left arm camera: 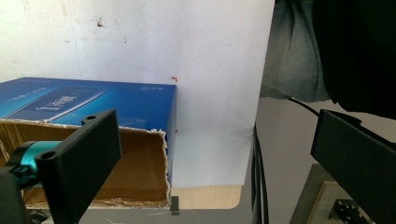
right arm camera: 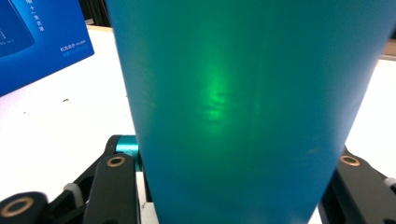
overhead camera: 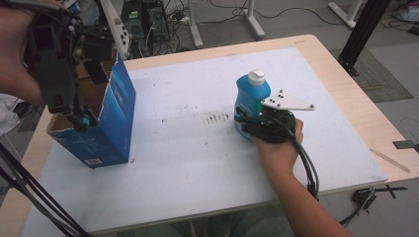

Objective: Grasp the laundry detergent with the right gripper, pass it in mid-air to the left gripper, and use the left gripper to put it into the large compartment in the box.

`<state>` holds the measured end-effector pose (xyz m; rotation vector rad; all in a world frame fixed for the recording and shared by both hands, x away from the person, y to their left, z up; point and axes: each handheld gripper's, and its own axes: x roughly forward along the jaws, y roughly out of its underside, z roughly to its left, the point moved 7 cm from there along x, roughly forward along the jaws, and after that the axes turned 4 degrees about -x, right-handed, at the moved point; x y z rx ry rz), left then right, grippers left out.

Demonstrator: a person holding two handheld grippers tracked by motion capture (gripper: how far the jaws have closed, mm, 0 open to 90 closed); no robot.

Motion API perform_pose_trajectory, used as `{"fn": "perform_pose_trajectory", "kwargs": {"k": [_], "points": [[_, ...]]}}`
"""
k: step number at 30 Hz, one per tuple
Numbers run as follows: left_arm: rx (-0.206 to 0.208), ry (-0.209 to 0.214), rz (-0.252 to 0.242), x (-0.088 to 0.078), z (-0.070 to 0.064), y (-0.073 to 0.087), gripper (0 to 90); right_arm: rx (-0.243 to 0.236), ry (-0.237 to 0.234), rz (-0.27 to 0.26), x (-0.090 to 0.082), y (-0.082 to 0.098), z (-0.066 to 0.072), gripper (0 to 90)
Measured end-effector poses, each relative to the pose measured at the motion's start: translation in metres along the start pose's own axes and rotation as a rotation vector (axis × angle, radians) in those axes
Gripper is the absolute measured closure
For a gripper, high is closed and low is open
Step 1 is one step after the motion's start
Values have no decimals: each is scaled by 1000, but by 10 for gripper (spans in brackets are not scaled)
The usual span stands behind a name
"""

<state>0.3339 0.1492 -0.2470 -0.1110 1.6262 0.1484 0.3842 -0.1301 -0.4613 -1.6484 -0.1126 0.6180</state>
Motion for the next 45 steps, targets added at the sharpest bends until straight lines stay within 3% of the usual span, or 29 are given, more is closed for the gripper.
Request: {"fn": "perform_pose_trajectory", "kwargs": {"k": [10, 15, 24, 31, 32, 33, 34, 36, 37, 38, 45], "points": [[3, 0, 3, 0, -1, -2, 17, -5, -46, 7, -1, -1, -1, 468], [3, -1, 1, -1, -2, -3, 17, -32, -74, 2, -5, -4, 2, 468], [16, -9, -7, -4, -3, -14, 17, -89, -168, -24, -18, -32, 7, 468], [35, -15, -8, -5, -5, -26, 17, -138, -309, -25, -29, -57, 14, 467], [41, -16, -6, -5, -5, -27, 17, -147, -336, -25, -30, -59, 15, 467], [46, -22, -12, -6, -5, -32, 17, -165, -397, -24, -33, -62, 19, 466], [46, -22, -12, -6, -5, -32, 17, -165, -397, -24, -33, -62, 19, 466], [54, -23, -15, -7, -5, -36, 17, -193, -454, -24, -35, -64, 23, 466], [58, -22, -16, -7, -5, -39, 17, -221, -505, -17, -37, -64, 29, 466], [63, -24, -15, -7, -6, -41, 17, -221, -505, -17, -37, -64, 29, 466], [96, -24, -16, -1, -8, -61, 17, -281, -684, -6, -40, -59, 51, 466]]}}
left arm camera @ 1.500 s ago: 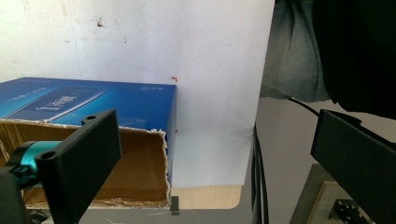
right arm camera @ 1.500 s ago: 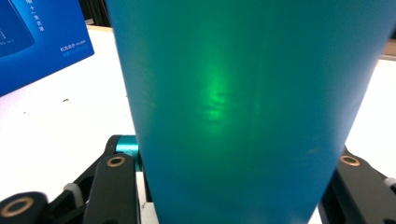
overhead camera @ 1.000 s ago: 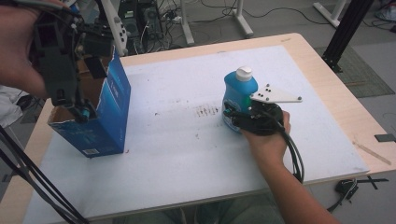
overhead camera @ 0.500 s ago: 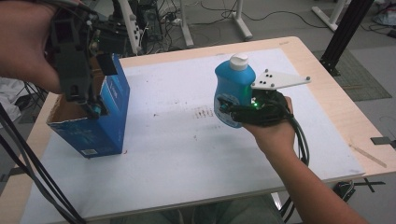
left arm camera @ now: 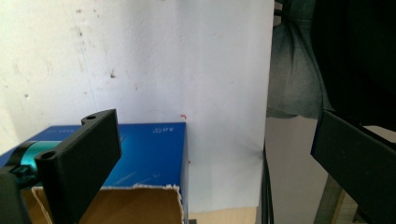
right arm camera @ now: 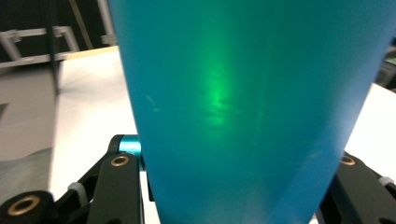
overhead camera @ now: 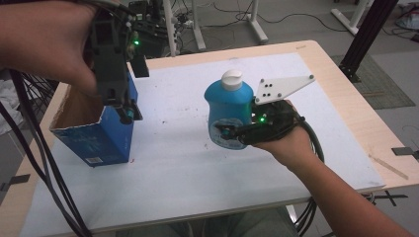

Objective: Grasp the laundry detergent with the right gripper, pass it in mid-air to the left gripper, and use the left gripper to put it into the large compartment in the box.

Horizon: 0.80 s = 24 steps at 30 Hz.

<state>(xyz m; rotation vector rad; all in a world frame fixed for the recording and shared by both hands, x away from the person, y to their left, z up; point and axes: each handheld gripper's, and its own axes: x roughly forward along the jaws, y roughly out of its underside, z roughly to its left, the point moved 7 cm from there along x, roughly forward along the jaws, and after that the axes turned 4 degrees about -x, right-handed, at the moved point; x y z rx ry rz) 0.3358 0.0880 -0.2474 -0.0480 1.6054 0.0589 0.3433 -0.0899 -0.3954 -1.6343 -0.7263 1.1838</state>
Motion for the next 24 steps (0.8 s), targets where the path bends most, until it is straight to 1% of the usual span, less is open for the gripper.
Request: {"fn": "perform_pose_trajectory", "kwargs": {"k": [1, 5, 8, 9, 10, 12, 15, 17, 21, 24], "points": [[0, 0, 0, 0, 0, 0, 17, 0, 0, 0, 0, 0, 0, 466], [18, 9, -16, 4, -2, -12, 17, -24, -77, -9, 5, -1, 10, 466], [31, 17, -28, 8, -4, -21, 17, -42, -112, -14, 9, -2, 15, 466], [36, 17, -30, 10, -4, -24, 17, -42, -119, -14, 10, -2, 17, 466], [44, 18, -30, 11, -4, -27, 17, -48, -139, -17, 13, -2, 19, 466], [53, 16, -28, 15, -5, -33, 17, -51, -144, -18, 15, -2, 20, 467], [65, 17, -22, 20, -7, -40, 17, -51, -167, -25, 19, -3, 24, 467], [71, 18, -20, 24, -8, -44, 17, -61, -181, -26, 21, -3, 26, 467], [79, 16, -11, 30, -10, -50, 17, -71, -213, -28, 30, -4, 33, 467], [82, 16, -8, 33, -11, -51, 17, -82, -232, -26, 35, -6, 37, 467]]}}
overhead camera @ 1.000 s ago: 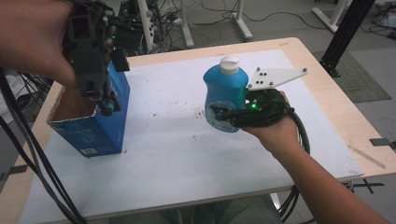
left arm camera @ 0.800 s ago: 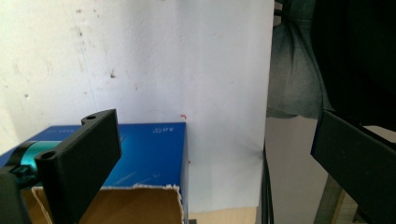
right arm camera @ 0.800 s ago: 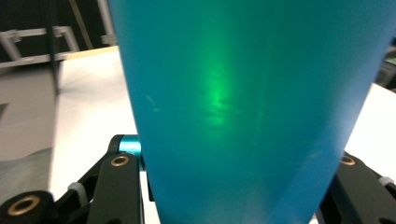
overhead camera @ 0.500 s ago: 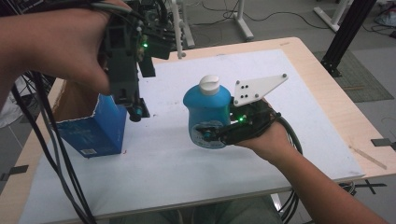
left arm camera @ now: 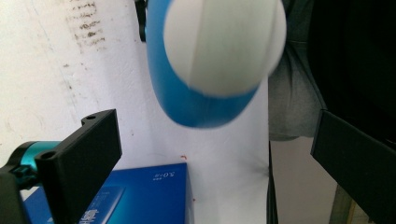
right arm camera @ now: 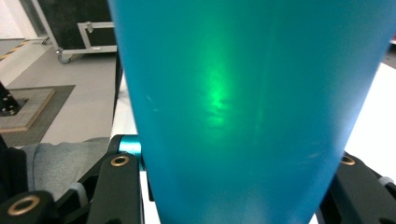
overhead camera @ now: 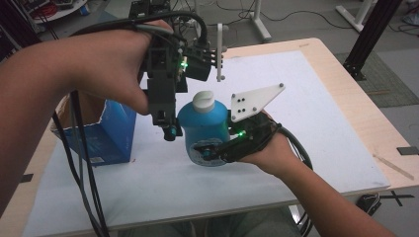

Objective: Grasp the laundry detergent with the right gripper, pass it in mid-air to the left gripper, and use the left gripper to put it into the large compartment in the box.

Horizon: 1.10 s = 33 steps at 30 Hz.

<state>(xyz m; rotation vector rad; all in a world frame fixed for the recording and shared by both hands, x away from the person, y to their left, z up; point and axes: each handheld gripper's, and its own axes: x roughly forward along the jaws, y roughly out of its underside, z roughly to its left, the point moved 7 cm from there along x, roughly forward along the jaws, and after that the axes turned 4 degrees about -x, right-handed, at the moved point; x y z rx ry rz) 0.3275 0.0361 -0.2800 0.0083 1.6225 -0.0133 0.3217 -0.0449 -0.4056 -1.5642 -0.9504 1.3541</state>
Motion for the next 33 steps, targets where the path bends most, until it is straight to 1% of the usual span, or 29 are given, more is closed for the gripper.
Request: {"fn": "perform_pose_trajectory", "kwargs": {"k": [8, 12, 14, 16, 17, 18, 24, 27, 33], "points": [[3, -3, 0, 8, -3, -3, 17, -3, -24, -10, 11, -4, 3, 467], [-1, -2, -1, 14, -5, -4, 17, -5, -35, -12, 16, -7, 4, 468], [-5, -8, 3, 16, -5, -4, 17, -7, -39, -13, 19, -9, 5, 468], [-5, -11, 0, 16, -5, -5, 17, -10, -42, -14, 20, -9, 5, 468], [-9, -9, -13, 17, -5, -5, 17, -5, -44, -15, 21, -10, 5, 468], [-6, -9, -14, 18, -5, -5, 17, -3, -42, -17, 22, -11, 5, 468], [-9, -10, -14, 22, -4, -4, 17, 6, -47, -21, 24, -13, 5, 468], [-15, -16, -19, 25, -4, -4, 17, 2, -46, -21, 26, -14, 5, 468], [-10, -26, -24, 26, -3, -5, 17, 5, -48, -22, 27, -15, 6, 468]]}}
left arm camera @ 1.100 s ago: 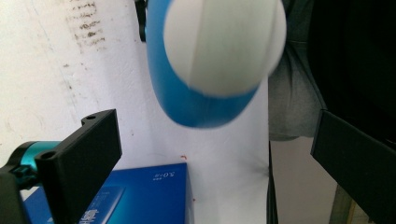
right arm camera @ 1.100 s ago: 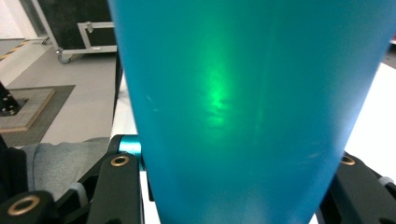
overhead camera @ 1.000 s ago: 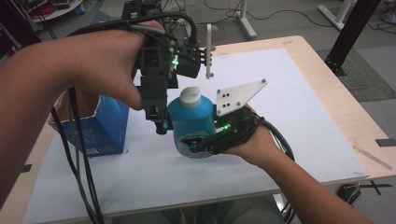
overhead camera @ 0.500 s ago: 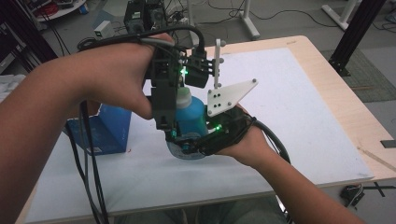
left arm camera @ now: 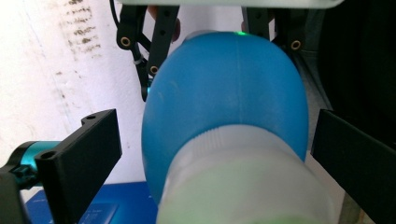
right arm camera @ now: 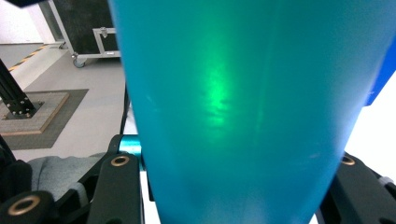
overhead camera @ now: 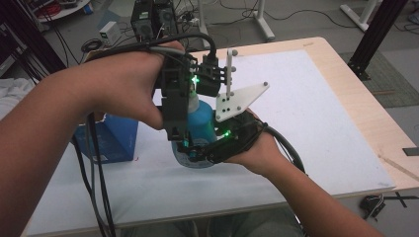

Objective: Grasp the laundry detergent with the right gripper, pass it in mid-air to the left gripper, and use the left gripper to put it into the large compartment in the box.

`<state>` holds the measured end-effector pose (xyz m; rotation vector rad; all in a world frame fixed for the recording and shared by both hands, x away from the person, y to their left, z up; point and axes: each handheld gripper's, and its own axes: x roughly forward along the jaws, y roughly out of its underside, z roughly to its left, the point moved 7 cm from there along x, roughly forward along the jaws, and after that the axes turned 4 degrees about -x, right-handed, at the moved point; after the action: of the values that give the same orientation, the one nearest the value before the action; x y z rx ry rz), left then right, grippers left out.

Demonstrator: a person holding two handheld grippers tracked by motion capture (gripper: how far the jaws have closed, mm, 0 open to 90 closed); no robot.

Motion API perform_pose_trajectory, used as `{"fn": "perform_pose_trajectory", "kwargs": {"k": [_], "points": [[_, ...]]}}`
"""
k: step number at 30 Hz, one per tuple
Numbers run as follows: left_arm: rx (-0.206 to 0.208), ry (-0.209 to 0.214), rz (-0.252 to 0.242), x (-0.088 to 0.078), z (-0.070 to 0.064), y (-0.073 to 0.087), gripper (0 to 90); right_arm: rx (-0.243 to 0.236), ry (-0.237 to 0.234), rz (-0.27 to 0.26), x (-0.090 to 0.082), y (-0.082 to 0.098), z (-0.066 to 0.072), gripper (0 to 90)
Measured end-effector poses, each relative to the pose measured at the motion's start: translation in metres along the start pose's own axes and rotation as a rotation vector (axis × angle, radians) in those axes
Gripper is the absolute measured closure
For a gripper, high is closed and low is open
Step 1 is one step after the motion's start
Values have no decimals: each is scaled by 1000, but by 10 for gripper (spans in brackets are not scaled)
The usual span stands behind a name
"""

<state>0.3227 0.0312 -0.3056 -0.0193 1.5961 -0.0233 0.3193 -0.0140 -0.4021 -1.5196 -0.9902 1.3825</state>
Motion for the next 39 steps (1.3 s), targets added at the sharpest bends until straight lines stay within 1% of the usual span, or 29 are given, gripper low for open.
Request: {"fn": "perform_pose_trajectory", "kwargs": {"k": [4, 7, 8, 12, 14, 19, 24, 25, 26, 33, 38, 39], "points": [[0, -7, 6, 1, 0, 0, 17, 0, -1, -2, 1, 0, 0, 468], [4, -6, 5, 0, 0, 0, 37, 2, 0, -2, 0, 0, -1, 468], [2, -12, 4, 1, 0, 0, 47, 3, 2, -4, 0, 0, -1, 468], [0, -16, 10, 1, 1, 0, 47, 2, 1, -4, 0, 0, -1, 468], [3, -17, 15, 2, 2, -1, 96, -3, 2, -6, 0, -1, -1, 468], [6, -22, 20, 3, 2, -2, 97, -3, 3, -4, 0, -1, -1, 469], [3, -26, 18, 3, 3, -3, 120, -5, 3, -6, 0, -1, -1, 469], [3, -22, 22, 3, 3, -2, 136, -4, 3, -7, 0, -1, -1, 469], [3, -24, 22, 3, 3, -2, 141, 2, 0, -11, 0, -1, -1, 469], [3, -24, 28, 3, 3, -2, 160, 2, 1, -12, 0, -1, -1, 469], [0, -31, 28, 2, 3, -3, 161, 4, 1, -12, 0, -2, 0, 469], [0, -31, 28, 2, 3, -3, 180, 4, 1, -12, 0, -2, 0, 469]]}}
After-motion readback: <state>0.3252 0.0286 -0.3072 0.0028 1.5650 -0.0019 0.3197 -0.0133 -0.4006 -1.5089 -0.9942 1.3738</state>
